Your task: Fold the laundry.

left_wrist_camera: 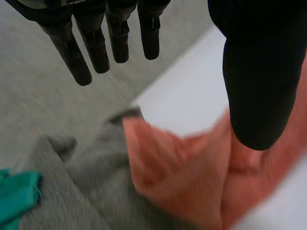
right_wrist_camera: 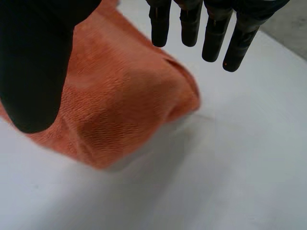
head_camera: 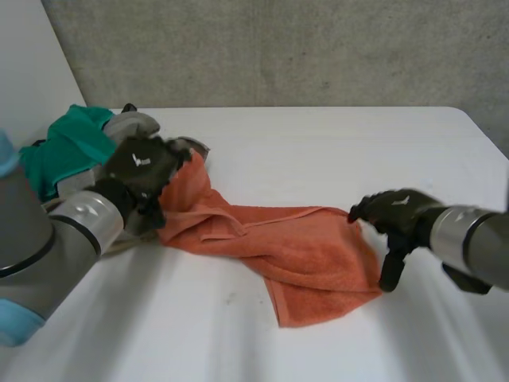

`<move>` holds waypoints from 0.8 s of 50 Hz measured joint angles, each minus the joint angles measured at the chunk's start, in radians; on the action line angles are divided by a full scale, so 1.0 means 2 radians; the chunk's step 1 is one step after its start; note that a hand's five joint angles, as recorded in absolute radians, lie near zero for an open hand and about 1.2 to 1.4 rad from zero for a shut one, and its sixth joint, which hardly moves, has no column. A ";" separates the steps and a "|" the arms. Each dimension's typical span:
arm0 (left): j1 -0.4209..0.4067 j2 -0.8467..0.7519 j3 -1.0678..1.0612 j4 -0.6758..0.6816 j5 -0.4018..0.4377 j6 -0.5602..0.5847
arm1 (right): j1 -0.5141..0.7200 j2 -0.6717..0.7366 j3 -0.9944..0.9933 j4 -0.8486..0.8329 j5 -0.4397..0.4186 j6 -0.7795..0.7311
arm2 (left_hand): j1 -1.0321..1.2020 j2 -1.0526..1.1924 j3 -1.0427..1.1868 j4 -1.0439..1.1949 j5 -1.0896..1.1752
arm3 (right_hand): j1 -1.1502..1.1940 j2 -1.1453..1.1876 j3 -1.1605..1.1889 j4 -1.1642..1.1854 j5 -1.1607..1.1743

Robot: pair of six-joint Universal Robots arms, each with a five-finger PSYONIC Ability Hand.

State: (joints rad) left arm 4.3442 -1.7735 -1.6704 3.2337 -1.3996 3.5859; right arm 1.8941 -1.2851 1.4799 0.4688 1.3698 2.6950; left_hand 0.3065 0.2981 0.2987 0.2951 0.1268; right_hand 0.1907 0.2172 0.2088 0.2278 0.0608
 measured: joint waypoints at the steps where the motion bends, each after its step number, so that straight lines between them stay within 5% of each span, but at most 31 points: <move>1: 0.003 -0.019 0.000 0.002 0.004 0.023 | 0.005 0.004 0.007 -0.013 0.001 0.000 | 0.000 0.000 0.000 0.000 0.000 | 0.000 0.000 0.000 0.000 0.000; 9: -0.001 -0.108 0.021 0.040 0.004 0.076 | 0.032 0.031 0.076 -0.166 0.020 0.004 | 0.000 0.006 0.004 0.006 0.007 | 0.000 0.000 0.000 0.000 0.000; 16: -0.018 -0.160 0.059 0.071 -0.002 0.077 | 0.053 0.058 0.091 -0.230 0.061 0.004 | 0.194 0.188 0.187 0.190 0.185 | 0.042 0.052 0.055 0.042 0.042; 20: -0.029 -0.190 0.088 0.069 -0.007 0.075 | 0.059 0.077 0.087 -0.259 0.090 0.001 | 0.420 0.409 0.406 0.412 0.404 | 0.342 0.397 0.395 0.385 0.365; 26: -0.039 -0.193 0.112 0.052 -0.021 0.072 | 0.057 0.071 0.083 -0.274 0.102 -0.003 | 0.421 0.446 0.444 0.450 0.422 | 0.377 0.476 0.484 0.476 0.448; 32: -0.041 -0.082 0.114 0.039 -0.059 0.031 | 0.044 -0.039 0.066 -0.263 0.099 -0.030 | 0.421 0.447 0.444 0.450 0.422 | 0.377 0.476 0.487 0.478 0.448; 40: -0.005 0.071 0.103 0.034 -0.066 -0.120 | -0.006 -0.126 -0.010 -0.221 0.091 -0.107 | 0.421 0.447 0.444 0.450 0.422 | 0.381 0.476 0.487 0.478 0.448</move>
State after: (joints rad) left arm 4.3350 -1.6310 -1.4640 3.3016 -1.5324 3.3453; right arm 1.8812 -1.5377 1.4600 0.0266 1.5516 2.4803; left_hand 1.1482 1.1920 1.1864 1.1953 0.9716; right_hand 0.9533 1.1697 1.1829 1.1843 0.9564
